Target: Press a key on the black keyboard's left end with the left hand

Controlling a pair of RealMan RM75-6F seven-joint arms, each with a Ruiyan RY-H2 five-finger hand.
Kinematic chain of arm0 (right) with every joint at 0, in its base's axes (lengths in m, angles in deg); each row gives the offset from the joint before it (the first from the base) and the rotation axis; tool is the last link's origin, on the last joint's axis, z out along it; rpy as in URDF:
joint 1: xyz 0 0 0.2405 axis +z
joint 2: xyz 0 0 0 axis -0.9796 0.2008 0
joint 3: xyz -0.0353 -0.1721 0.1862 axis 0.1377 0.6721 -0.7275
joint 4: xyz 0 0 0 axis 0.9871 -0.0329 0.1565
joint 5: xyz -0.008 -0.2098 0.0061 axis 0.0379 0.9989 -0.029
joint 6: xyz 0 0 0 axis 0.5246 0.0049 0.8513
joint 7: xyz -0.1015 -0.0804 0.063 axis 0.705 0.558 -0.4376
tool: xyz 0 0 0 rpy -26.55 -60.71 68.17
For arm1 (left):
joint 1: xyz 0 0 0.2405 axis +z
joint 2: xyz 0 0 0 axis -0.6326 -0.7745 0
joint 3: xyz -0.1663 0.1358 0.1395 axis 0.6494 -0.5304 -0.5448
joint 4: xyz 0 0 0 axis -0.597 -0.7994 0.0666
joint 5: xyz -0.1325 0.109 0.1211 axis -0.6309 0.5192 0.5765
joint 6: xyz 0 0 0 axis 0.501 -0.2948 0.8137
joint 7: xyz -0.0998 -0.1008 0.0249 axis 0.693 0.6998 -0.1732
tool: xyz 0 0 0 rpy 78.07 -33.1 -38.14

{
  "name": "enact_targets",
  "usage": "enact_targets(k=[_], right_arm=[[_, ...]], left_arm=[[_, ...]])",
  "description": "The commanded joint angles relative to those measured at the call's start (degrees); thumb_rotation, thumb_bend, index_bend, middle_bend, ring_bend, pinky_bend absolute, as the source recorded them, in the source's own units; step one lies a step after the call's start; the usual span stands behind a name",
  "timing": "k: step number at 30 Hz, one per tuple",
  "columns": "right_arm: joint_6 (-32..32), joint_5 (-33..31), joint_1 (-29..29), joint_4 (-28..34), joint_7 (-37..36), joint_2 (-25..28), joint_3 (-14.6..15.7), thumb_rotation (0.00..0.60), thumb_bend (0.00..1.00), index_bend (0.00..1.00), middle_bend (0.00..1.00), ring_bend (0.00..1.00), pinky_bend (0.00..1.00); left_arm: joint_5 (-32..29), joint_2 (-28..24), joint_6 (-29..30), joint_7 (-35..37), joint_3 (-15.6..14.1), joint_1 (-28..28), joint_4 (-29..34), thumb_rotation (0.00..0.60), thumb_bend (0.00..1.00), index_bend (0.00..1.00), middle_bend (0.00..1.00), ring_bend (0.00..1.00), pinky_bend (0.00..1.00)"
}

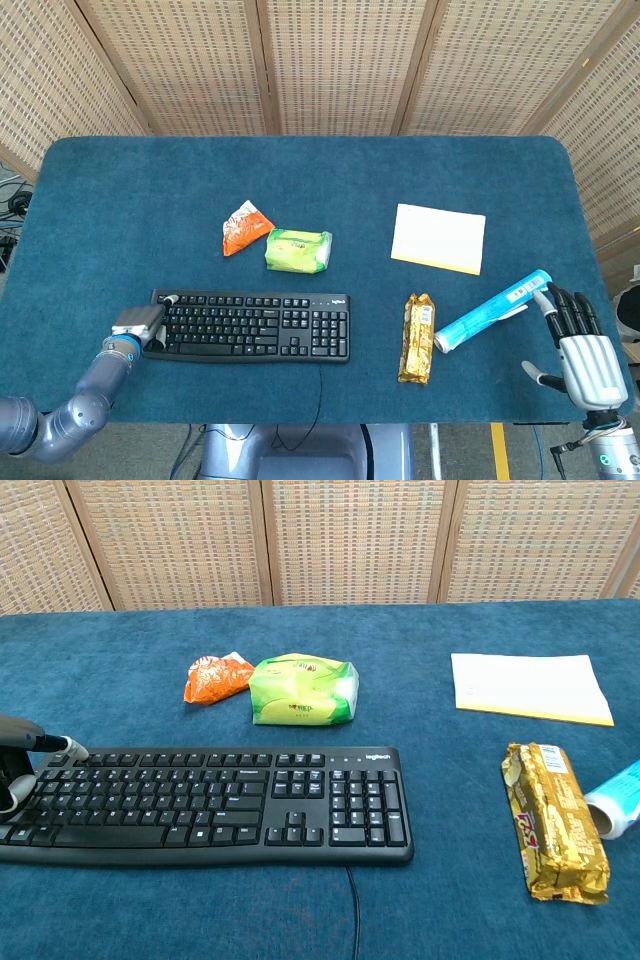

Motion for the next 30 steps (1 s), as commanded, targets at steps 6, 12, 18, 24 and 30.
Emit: enact_targets(k=[6,12,18,24,30], right_arm=[[0.11,0.07,0.1,-0.14,0.17,-0.18,0.0,0.6,0.0,0.0,0.0,0.0,0.0],[0.1,0.06,0.07,-0.14,0.25,-0.24,0.02,0.6,0.0,0.0,0.0,0.0,0.0],[0.38,-0.21,0.14,-0.28,0.26,-0.3,-0.02,0.6,0.0,0.0,0.0,0.0,0.0],[0.55,-0.24,0.31,-0.37,0.47,-0.54,-0.11,0.6,0.0,0.0,0.0,0.0,0.0],[0.93,0.07,0.56,-0.35,1.49,-1.0,0.05,0.6,0.0,0.0,0.0,0.0,0.0]], left_arm=[[5.04,-4.22,1.77,2.68,1.25,0.51,5.14,0.6,0.78,0.0,0.65,0.49,0.32],[12.72,-11.03,3.97,7.57,3.38,2.94,13.17,0.6,0.6,0.0,0.6,0.42,0.32],[27.1,-15.76,4.36,16.99,2.95,10.96,17.59,0.6,0.41,0.0,0.3,0.15,0.16],[42.89,-14.33,4.5,31.73,1.64,21.59,15.24,0.6,0.36,0.0,0.37,0.07,0.04],[63.94,-8.96,17.14,36.44,-1.51,32.54,5.64,0.6,0.36,0.0,0.29,0.0,0.0]])
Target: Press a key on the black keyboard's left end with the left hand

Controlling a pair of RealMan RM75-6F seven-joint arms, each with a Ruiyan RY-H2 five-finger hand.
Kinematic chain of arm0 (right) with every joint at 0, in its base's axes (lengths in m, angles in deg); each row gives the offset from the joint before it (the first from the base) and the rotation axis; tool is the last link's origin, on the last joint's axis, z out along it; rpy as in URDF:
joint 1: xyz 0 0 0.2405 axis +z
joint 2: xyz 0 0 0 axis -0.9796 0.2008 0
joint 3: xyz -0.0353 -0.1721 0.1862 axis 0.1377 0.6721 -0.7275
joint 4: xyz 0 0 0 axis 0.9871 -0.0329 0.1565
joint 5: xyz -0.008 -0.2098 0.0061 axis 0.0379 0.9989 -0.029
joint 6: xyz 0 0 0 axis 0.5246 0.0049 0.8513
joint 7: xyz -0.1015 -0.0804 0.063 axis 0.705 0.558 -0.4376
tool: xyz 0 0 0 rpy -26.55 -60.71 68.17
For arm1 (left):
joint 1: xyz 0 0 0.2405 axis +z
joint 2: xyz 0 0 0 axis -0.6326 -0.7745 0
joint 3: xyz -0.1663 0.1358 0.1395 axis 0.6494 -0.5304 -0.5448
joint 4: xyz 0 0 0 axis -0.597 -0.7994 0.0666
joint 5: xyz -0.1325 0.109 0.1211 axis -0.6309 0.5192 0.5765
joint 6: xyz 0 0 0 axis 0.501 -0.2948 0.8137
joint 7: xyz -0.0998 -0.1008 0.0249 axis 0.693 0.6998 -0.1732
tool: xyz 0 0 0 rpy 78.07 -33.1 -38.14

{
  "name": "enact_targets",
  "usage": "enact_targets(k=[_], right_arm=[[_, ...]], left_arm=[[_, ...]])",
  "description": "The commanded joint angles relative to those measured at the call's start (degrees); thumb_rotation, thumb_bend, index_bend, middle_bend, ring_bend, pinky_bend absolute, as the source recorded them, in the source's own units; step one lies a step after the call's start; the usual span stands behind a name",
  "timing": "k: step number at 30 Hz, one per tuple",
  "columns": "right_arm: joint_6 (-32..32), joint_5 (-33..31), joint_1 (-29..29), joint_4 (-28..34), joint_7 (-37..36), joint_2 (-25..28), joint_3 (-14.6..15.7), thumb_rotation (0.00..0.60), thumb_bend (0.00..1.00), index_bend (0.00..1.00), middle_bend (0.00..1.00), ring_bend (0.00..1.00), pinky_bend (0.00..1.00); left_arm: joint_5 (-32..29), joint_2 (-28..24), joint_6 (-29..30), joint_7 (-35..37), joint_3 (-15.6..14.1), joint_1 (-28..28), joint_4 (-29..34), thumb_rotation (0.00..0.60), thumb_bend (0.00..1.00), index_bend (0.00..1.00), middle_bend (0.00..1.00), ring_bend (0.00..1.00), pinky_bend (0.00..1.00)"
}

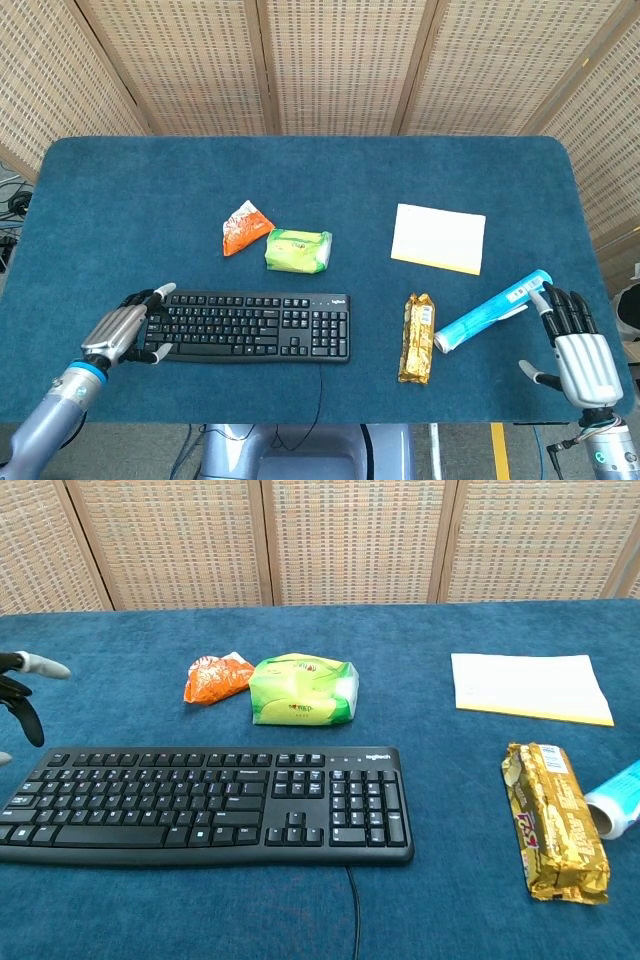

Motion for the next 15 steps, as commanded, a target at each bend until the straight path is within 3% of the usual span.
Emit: enact_targets(k=[1,8,15], right_arm=[[0.21,0.27,0.18,0.07,0.67,-0.25,0.11,0.6,0.0,0.0,0.0,0.0,0.0],[0.64,0.4,0.44,0.34,1.89,-0.7,0.21,0.6,0.0,0.0,0.0,0.0,0.0],[0.61,0.16,0.42,0.14,2.07,-0.84,0.13,0.6,0.0,0.0,0.0,0.0,0.0]], left_arm=[[18.49,6.14,14.23,2.3,-3.18,11.93,-10.04,0.6,0.36,0.0,0.28,0.0,0.0],[28.26,16.19,29.14,-6.11,-3.57,19.26,-21.62,0.6,0.28,0.0,0.03,0.0,0.0],[31.84,23.98,34.27,-11.47,-2.55,22.22,-31.67,0.6,0.24,0.0,0.03,0.0,0.0]])
